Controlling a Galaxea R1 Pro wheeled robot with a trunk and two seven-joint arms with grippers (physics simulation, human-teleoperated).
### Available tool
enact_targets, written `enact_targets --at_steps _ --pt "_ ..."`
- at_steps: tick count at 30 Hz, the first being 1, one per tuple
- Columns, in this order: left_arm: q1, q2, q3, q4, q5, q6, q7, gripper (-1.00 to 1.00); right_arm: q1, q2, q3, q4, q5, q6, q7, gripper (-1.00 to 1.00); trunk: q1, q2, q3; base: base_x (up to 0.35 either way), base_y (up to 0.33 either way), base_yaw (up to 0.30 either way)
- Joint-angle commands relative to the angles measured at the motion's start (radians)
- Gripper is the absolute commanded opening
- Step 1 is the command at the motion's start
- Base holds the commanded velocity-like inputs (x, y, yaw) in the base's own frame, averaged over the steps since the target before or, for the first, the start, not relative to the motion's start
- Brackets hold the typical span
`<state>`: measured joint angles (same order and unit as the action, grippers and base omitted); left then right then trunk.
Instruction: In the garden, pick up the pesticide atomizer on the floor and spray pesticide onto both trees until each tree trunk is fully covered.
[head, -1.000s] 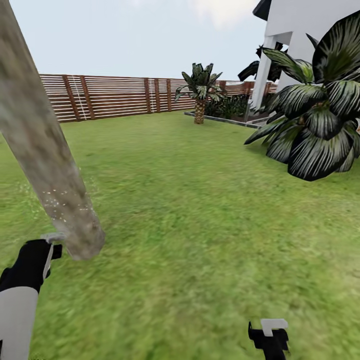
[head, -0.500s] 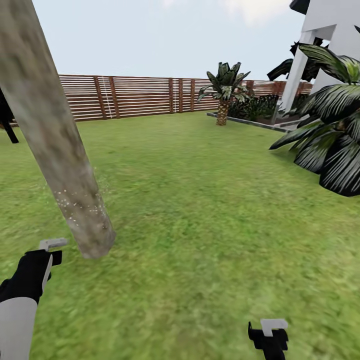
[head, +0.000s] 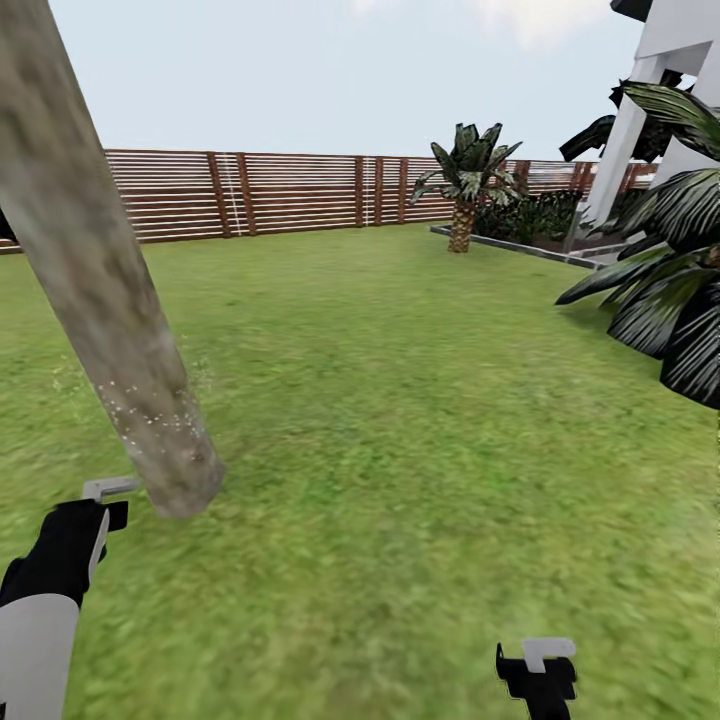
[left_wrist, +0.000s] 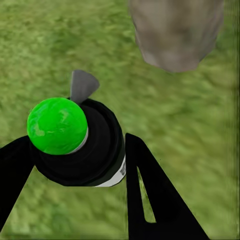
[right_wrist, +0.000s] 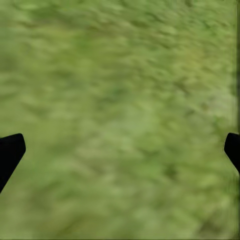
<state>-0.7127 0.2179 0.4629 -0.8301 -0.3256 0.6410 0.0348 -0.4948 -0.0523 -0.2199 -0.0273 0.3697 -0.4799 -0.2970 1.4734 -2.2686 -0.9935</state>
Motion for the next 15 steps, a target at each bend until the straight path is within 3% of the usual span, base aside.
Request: enact_targets --at_steps 1,6,15 --pt "-0.001 0.0 0.0 -0.001 0.002 0.005 0.002 -1.0 -0.001 0.0 -0.007 0.001 0.011 -0.002 -0.004 1.0 0.0 0.0 -0.001 0.159 -0.266 0.0" --pt "-0.001 0.0 0.0 -0.001 0.001 0.005 0.002 -1.0 -0.001 0.0 -0.007 0.001 0.01 -0.003 -0.004 1.0 0.0 0.0 -0.001 0.164 -0.264 0.022" --pt "-0.001 -0.002 -0.001 0.0 0.003 0.005 0.002 -1.0 -0.001 0.0 -0.007 0.002 0.011 -0.002 -0.004 1.0 0.0 0.0 -0.001 0.182 -0.248 0.257"
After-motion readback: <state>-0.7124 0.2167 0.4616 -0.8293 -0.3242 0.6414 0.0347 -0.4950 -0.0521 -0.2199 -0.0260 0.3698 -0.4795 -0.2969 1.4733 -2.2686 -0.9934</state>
